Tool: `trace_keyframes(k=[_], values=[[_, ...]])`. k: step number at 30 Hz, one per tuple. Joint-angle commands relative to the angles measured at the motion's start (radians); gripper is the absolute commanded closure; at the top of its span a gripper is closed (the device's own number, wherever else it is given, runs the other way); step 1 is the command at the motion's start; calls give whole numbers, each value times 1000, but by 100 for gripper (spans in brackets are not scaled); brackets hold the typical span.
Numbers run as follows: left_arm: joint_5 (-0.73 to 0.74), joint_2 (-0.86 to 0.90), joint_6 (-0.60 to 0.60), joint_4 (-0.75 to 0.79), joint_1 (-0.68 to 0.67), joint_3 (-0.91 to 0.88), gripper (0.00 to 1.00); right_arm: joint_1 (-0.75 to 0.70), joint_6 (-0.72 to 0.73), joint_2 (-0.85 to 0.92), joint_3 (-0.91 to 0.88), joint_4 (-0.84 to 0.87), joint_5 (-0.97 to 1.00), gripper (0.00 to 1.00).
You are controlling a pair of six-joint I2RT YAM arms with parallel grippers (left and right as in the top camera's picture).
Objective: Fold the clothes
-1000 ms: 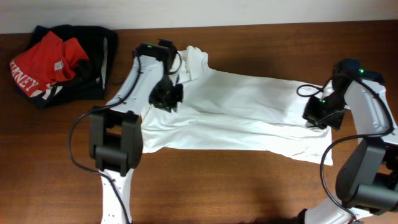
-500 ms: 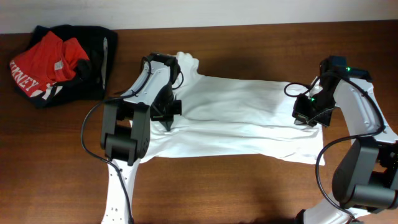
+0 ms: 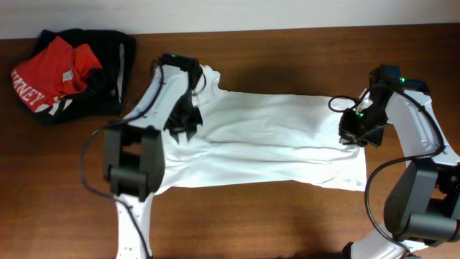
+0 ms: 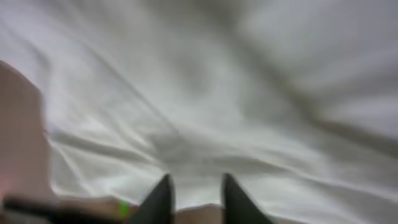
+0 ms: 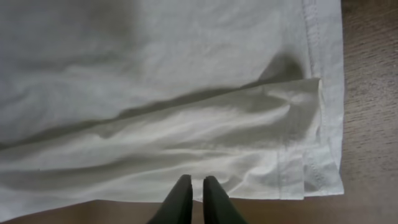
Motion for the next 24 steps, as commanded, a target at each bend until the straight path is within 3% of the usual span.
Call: trace_keyframes(k=[1, 4, 8, 9, 12, 17, 24], values=[[-40, -111, 125, 121, 8, 11, 38, 7, -6, 3, 8, 14, -6, 86], [-41, -113, 128, 219, 9, 26, 17, 7, -6, 3, 8, 15, -6, 84], [-78, -113, 178, 440, 10, 26, 13, 7, -6, 3, 8, 19, -12, 82], [-107, -113, 195, 528, 10, 26, 7, 7, -6, 3, 8, 24, -21, 81], [-128, -111, 318, 752, 10, 26, 7, 7, -6, 3, 8, 34, -36, 81], [-128, -101, 486, 976, 42, 26, 7, 7, 20, 3, 8, 34, -55, 80], [-122, -13, 486, 1000, 145, 26, 10, 7, 20, 3, 9, 37, -69, 74]])
